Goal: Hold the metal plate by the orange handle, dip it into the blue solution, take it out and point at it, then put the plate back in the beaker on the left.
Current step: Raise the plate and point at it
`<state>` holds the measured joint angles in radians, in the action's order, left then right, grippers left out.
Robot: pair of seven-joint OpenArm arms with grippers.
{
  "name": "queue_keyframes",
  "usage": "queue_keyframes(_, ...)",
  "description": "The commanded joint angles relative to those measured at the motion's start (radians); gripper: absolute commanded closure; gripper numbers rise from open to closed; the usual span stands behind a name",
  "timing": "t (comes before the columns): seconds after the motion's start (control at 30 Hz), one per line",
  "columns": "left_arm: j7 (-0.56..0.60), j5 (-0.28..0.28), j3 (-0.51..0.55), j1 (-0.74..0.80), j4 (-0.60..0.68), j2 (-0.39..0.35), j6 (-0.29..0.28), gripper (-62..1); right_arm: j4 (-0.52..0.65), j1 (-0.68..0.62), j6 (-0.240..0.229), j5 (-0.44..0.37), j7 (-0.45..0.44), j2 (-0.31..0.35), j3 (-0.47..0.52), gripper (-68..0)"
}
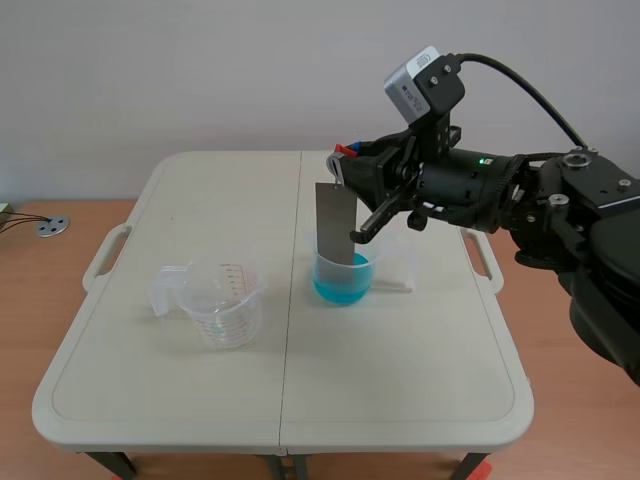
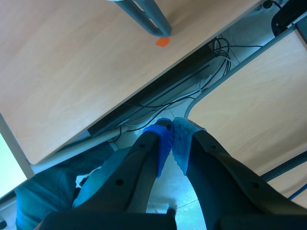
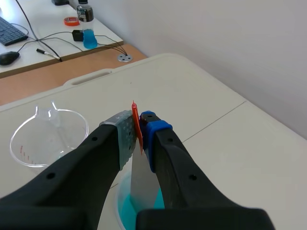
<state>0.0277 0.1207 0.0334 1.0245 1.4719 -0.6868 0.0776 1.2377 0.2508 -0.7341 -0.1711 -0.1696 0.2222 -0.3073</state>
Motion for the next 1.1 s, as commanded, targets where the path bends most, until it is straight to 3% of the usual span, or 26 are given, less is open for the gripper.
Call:
queue_keyframes(0.0,0.006,0.002,0.008,0.003,0.013,0.005,0.001,-2.7,0.035,0.020,-0.011,-0.015,-0.008,0.002,0.005,-1.3)
queue_keyframes(0.53,0.005,0.002,0.008,-0.029,0.013,0.005,0.002,-2.7,0.220,0.007,-0.011,-0.016,0.086,0.005,0.038,-1.3)
queue_keyframes(1.07,0.000,0.003,0.008,-0.319,0.013,0.005,0.002,-2.7,0.322,-0.005,-0.011,-0.016,0.127,0.008,0.089,-1.3)
